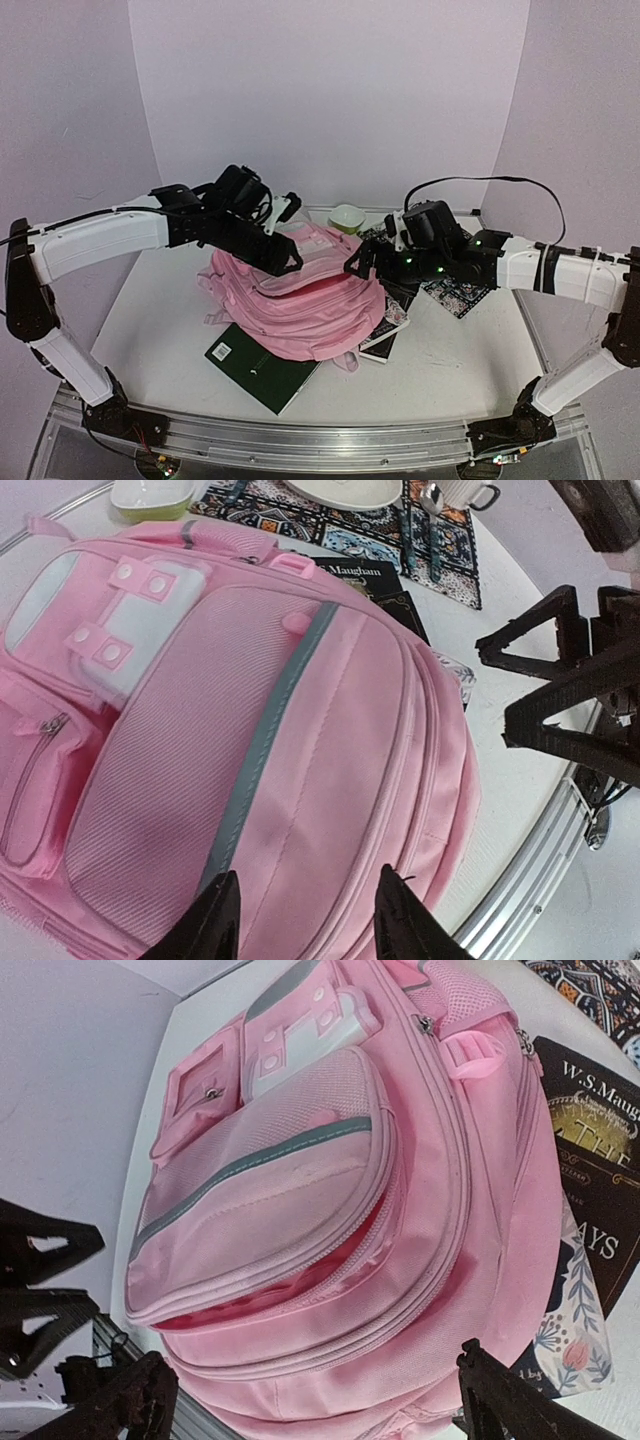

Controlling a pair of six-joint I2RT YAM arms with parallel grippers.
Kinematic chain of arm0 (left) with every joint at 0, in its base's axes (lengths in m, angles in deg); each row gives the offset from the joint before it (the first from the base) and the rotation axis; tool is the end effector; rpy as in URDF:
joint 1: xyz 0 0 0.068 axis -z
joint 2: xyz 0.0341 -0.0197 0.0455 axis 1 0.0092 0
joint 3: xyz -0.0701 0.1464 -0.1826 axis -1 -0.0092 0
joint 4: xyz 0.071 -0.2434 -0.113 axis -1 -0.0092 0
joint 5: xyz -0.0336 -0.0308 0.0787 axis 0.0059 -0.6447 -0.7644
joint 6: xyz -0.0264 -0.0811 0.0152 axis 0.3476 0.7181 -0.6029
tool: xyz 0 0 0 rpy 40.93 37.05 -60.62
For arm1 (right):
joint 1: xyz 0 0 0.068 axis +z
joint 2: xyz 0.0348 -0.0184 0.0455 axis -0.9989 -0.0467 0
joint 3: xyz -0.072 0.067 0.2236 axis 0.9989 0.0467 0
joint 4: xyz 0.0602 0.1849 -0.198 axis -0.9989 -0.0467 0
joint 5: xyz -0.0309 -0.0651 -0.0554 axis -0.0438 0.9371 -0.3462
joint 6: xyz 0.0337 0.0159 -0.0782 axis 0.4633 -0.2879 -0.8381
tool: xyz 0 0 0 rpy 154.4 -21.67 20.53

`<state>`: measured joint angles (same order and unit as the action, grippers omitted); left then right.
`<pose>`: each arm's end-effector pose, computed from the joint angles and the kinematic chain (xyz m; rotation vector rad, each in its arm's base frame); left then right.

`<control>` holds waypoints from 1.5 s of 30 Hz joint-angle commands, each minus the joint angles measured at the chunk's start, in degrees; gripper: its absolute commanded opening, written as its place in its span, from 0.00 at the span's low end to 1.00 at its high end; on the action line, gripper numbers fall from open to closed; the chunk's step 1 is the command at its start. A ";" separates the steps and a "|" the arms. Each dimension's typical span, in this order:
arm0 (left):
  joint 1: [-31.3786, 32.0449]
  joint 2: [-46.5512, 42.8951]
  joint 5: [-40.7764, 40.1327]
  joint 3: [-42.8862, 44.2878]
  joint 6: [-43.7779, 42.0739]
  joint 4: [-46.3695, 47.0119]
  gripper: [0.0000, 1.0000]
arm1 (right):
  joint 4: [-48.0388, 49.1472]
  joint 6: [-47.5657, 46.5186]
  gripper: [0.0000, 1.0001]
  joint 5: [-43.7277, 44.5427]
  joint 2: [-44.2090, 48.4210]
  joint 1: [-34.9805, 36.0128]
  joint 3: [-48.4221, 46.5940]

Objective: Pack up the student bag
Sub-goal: Set the student bag in the upper front pocket, then pick up the student bag from the book.

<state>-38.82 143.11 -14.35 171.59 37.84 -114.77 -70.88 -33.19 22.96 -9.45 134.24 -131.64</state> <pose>0.2473 -0.3150 0.2566 0.8401 2.3265 -0.6457 0.2659 0.2915 0.2496 -0.0149 2.0785 1.1559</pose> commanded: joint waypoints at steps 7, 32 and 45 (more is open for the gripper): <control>-14.34 -13.07 1.08 -16.56 14.04 8.49 0.58 | -2.53 -15.67 0.98 1.71 -1.13 2.96 -3.07; -25.84 -2.63 12.83 -28.05 21.54 24.01 0.32 | -9.99 -31.55 0.98 10.23 -11.49 13.65 -17.06; -24.74 -18.50 17.03 -33.13 29.90 28.43 0.00 | -14.27 -51.69 0.92 17.41 -22.11 20.26 -30.57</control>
<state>-64.60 131.44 -0.75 138.34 65.14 -90.88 -82.51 -74.64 35.14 -28.70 152.59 -157.56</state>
